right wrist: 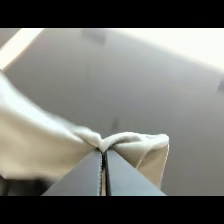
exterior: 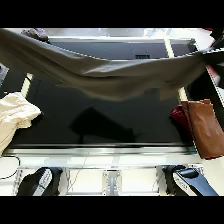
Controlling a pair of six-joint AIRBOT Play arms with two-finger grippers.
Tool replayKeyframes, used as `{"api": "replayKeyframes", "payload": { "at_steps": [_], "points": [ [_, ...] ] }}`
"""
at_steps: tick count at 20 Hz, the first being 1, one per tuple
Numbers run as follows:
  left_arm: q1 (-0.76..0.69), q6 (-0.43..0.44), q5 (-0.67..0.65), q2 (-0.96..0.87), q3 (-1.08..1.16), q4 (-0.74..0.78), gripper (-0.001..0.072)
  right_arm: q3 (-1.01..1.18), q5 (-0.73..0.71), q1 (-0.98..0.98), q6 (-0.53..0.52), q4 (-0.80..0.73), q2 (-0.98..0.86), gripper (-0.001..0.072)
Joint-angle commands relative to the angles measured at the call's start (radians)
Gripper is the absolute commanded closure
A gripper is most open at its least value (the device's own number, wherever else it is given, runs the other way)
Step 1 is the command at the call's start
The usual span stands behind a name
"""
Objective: Fold the shirts.
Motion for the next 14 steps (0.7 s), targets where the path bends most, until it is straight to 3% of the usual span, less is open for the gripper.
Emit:
{"api": "replayKeyframes", "payload": {
  "at_steps": [1,5,8,11,13,14],
  "points": [
    [0.008,0.021,-0.019,0.161,0.000,0.004,0.0696,0.108,0.006,0.000,0.000,-0.029,0.068,0.0704],
    [0.006,0.020,-0.225,0.066,-0.007,-0.001,0.0697,0.071,0.095,0.000,0.001,-0.129,-0.030,0.0704],
    [-0.042,0.019,-0.254,-0.116,-0.085,0.000,0.0697,-0.043,0.208,0.000,0.002,-0.119,-0.196,0.0704],
    [-0.159,0.063,-0.138,-0.400,-0.131,0.057,0.0697,-0.225,0.143,0.000,0.002,-0.083,-0.401,0.0703],
    [-0.223,0.037,0.073,-0.607,-0.130,0.096,0.0697,-0.300,-0.069,0.000,0.003,-0.084,-0.549,0.0701],
    [-0.240,-0.008,0.179,-0.693,-0.128,0.060,0.0645,-0.298,-0.187,0.000,0.027,-0.085,-0.614,0.0679]
  ]
}}
